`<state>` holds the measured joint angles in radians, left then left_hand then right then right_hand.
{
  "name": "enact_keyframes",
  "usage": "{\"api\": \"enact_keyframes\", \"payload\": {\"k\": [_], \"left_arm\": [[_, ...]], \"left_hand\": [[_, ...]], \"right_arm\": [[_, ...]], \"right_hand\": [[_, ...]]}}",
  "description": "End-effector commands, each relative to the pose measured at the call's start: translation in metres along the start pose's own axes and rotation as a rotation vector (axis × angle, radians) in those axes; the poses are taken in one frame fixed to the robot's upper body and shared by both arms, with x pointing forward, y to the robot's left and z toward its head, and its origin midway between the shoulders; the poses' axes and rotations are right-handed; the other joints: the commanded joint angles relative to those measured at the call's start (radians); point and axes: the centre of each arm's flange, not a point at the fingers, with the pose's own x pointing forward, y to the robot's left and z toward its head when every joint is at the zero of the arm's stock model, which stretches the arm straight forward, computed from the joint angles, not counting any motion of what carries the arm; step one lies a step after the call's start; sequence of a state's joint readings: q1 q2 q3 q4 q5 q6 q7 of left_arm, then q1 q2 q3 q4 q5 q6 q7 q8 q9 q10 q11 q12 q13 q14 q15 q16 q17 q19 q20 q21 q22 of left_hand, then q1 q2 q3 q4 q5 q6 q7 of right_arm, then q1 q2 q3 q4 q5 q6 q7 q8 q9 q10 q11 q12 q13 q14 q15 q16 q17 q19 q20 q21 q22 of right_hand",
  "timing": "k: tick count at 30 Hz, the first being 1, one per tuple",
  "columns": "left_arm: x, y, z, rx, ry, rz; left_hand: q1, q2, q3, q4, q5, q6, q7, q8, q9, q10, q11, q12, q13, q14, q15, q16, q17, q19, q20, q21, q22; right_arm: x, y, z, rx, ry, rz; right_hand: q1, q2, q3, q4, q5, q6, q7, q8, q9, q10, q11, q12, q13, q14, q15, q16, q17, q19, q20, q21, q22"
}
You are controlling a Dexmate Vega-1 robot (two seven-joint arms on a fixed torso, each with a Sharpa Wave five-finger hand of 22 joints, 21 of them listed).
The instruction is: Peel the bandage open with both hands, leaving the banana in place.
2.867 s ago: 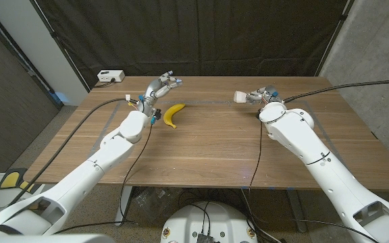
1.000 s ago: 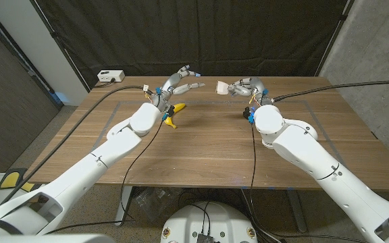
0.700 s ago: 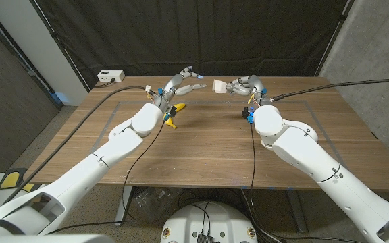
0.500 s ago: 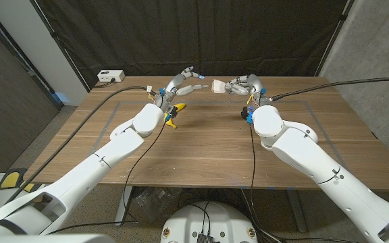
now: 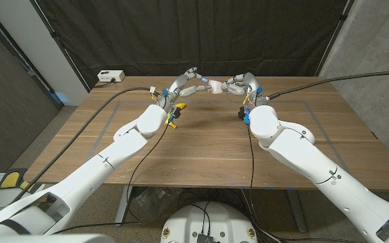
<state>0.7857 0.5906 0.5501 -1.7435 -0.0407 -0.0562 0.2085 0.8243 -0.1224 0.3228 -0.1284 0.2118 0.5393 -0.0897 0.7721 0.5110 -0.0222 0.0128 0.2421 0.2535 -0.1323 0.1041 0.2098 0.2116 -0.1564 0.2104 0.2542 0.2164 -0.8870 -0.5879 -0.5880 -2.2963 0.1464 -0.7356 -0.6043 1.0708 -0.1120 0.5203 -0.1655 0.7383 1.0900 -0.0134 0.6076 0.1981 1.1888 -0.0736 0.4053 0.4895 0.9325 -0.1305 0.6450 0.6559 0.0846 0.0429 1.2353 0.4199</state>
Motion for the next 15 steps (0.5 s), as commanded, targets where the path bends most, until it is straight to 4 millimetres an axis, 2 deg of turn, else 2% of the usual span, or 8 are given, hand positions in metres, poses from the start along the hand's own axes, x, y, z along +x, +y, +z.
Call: {"api": "enact_keyframes", "payload": {"k": [1, 2, 3, 7, 9, 11, 14, 15], "left_arm": [[-0.0003, -0.0041, -0.0017, -0.036, 0.001, 0.073], [-0.0004, -0.0040, -0.0024, -0.038, 0.006, 0.094], [-0.0004, -0.0040, -0.0034, -0.044, 0.007, 0.107], [0.0002, -0.0041, -0.0062, -0.058, 0.014, 0.140], [0.0008, -0.0041, -0.0069, -0.061, 0.019, 0.152], [0.0019, -0.0038, -0.0077, -0.064, 0.020, 0.152], [0.0031, -0.0040, -0.0081, -0.064, 0.026, 0.156], [0.0037, -0.0039, -0.0082, -0.061, 0.027, 0.153]], "left_hand": [[0.050, 0.033, 0.010, -0.005, -0.009, 0.076, 0.002, 0.088, 0.059, 0.050, -0.018, 0.017, -0.002, 0.033, -0.018, 0.016, 0.005, 0.026, 0.002, 0.016, 0.005], [0.057, 0.038, 0.013, -0.005, -0.012, 0.099, 0.003, 0.103, 0.060, 0.068, -0.029, 0.022, -0.003, 0.048, -0.024, 0.021, 0.005, 0.034, 0.002, 0.020, 0.005], [0.073, 0.044, 0.018, -0.008, -0.016, 0.145, 0.001, 0.124, 0.053, 0.101, -0.052, 0.030, -0.005, 0.071, -0.038, 0.027, 0.004, 0.051, 0.002, 0.029, 0.006], [0.098, 0.050, 0.025, -0.011, -0.022, 0.207, 0.014, 0.148, 0.025, 0.158, -0.084, 0.041, -0.010, 0.112, -0.056, 0.036, 0.003, 0.089, 0.001, 0.048, 0.007], [0.108, 0.056, 0.030, -0.011, -0.022, 0.237, 0.010, 0.159, 0.013, 0.174, -0.095, 0.042, -0.012, 0.120, -0.062, 0.036, 0.002, 0.103, 0.002, 0.055, 0.008], [0.113, 0.061, 0.033, -0.010, -0.023, 0.244, 0.013, 0.160, 0.006, 0.181, -0.098, 0.042, -0.014, 0.134, -0.065, 0.040, 0.002, 0.112, 0.001, 0.059, 0.008], [0.118, 0.064, 0.036, -0.009, -0.024, 0.216, 0.013, 0.145, -0.009, 0.186, -0.105, 0.039, -0.015, 0.137, -0.065, 0.038, 0.001, 0.123, 0.002, 0.065, 0.008], [0.115, 0.065, 0.036, -0.005, -0.026, 0.192, 0.014, 0.128, -0.023, 0.189, -0.106, 0.037, -0.017, 0.141, -0.068, 0.037, 0.000, 0.125, 0.003, 0.066, 0.007]], "right_arm": [[0.0051, 0.0050, 0.0037, -0.032, -0.007, -0.011], [0.0058, 0.0052, 0.0036, -0.030, -0.008, -0.006], [0.0062, 0.0054, 0.0035, -0.031, -0.008, -0.008], [0.0081, 0.0059, 0.0032, -0.028, -0.005, -0.007], [0.0087, 0.0058, 0.0033, -0.029, -0.008, -0.003], [0.0093, 0.0055, 0.0040, -0.032, -0.013, -0.004], [0.0105, 0.0052, 0.0045, -0.030, -0.017, 0.000], [0.0108, 0.0050, 0.0046, -0.035, -0.024, 0.004]], "right_hand": [[0.004, 0.011, 0.011, 0.003, 0.009, 0.047, 0.041, 0.051, 0.186, -0.005, -0.004, -0.001, 0.008, -0.008, -0.075, 0.003, 0.004, -0.006, 0.000, 0.011, 0.006], [0.002, 0.011, 0.012, 0.004, 0.010, 0.046, 0.040, 0.052, 0.187, -0.006, -0.004, -0.002, 0.008, -0.009, -0.075, 0.002, 0.004, -0.006, 0.000, 0.013, 0.006], [0.002, 0.010, 0.012, 0.003, 0.010, 0.046, 0.040, 0.051, 0.185, -0.005, -0.004, -0.001, 0.009, -0.008, -0.076, 0.003, 0.005, -0.007, 0.000, 0.015, 0.006], [0.003, 0.010, 0.014, 0.003, 0.012, 0.047, 0.039, 0.051, 0.184, -0.005, -0.004, -0.002, 0.012, -0.007, -0.079, 0.002, 0.005, -0.009, -0.001, 0.020, 0.006], [0.001, 0.010, 0.015, 0.003, 0.013, 0.047, 0.040, 0.051, 0.184, -0.003, -0.004, -0.002, 0.013, -0.007, -0.078, 0.003, 0.006, -0.010, -0.001, 0.024, 0.006], [0.001, 0.009, 0.015, 0.004, 0.013, 0.047, 0.039, 0.052, 0.185, -0.003, -0.004, -0.002, 0.014, -0.007, -0.080, 0.004, 0.007, -0.010, -0.002, 0.027, 0.006], [0.000, 0.009, 0.016, 0.004, 0.014, 0.048, 0.038, 0.052, 0.185, -0.005, -0.004, -0.003, 0.016, -0.007, -0.078, 0.003, 0.008, -0.011, -0.003, 0.030, 0.007], [-0.001, 0.008, 0.017, 0.004, 0.015, 0.049, 0.040, 0.053, 0.185, -0.004, -0.003, -0.003, 0.016, -0.007, -0.078, 0.003, 0.007, -0.012, -0.002, 0.031, 0.007]]}}
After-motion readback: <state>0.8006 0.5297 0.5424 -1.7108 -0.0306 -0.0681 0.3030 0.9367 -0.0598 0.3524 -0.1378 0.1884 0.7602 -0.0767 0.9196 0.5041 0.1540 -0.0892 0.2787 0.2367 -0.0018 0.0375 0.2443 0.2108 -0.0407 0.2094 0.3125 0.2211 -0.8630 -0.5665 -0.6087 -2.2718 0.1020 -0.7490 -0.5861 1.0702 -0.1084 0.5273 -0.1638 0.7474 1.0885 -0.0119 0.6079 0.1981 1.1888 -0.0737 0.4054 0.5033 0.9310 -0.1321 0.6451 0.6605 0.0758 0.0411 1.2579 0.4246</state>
